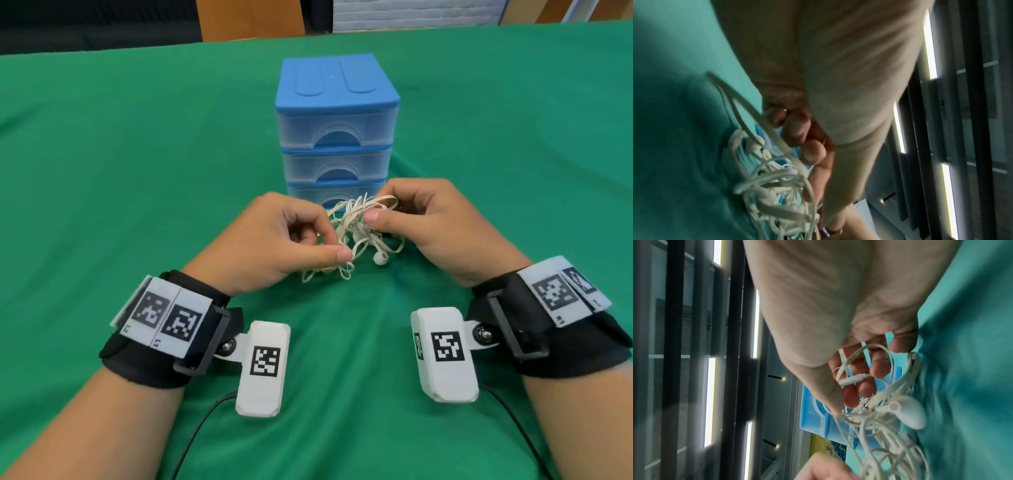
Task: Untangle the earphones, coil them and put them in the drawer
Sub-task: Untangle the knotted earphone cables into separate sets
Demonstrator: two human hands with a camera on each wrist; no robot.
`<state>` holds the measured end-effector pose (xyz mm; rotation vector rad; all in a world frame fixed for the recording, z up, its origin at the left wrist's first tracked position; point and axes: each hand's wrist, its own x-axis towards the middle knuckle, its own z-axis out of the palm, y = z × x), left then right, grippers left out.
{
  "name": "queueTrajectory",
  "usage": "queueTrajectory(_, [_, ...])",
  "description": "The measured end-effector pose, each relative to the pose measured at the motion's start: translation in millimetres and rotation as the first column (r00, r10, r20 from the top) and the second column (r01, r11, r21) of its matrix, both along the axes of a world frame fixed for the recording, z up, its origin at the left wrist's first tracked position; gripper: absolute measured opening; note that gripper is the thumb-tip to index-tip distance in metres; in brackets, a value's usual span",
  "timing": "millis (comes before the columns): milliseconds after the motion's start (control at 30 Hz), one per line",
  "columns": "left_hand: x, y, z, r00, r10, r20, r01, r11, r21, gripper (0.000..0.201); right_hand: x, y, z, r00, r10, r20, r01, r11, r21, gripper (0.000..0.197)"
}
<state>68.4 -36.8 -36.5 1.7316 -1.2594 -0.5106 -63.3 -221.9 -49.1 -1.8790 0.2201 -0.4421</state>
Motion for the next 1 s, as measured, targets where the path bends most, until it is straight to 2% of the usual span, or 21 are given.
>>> queueTrajectory(200, [5,1,-5,0.995,0.035,0.093,-0.050,0.986,0.159,0.027,1,3,-1,1.000,0.012,0.004,-0.012,1.000,0.005,0.019])
queueTrajectory(333, [7,1,-6,0.983,0.026,0.183,-0.061,0.980,0.189,0.020,2,3,-2,1.000,-0.003,-0.003,0.003,1.000,0.008,0.020])
queueTrajectory(467, [8,1,-8,0.991,0.038,0.125,-0.046,0.997,0.061,0.018,1,1,-1,0.998,-0.065,0.024,0.065,0.998,-0.016,0.019])
queueTrajectory(567, [8,0,-7,0.992,0.055,0.115,-0.050,0.998,-0.046,0.015,-1,2,6,0.981,-0.125,0.147,0.131,0.991,-0.031,0.029])
queueTrajectory(667, [7,-1,-5,0.992,0.072,0.105,-0.060,0.991,-0.117,0.014,-3,6,13,0.967,-0.106,0.233,0.128,0.988,-0.082,0.026])
queueTrajectory(833, [3,-4,-3,0.998,0.069,-0.015,-0.070,0.976,-0.205,0.014,-4,12,12,0.991,-0.009,0.131,0.045,0.959,-0.280,0.020])
queueTrajectory(1000, [-3,-7,0,0.997,0.059,-0.059,-0.073,0.964,-0.257,0.012,-3,15,11,0.999,-0.026,0.032,0.035,0.939,-0.342,0.008])
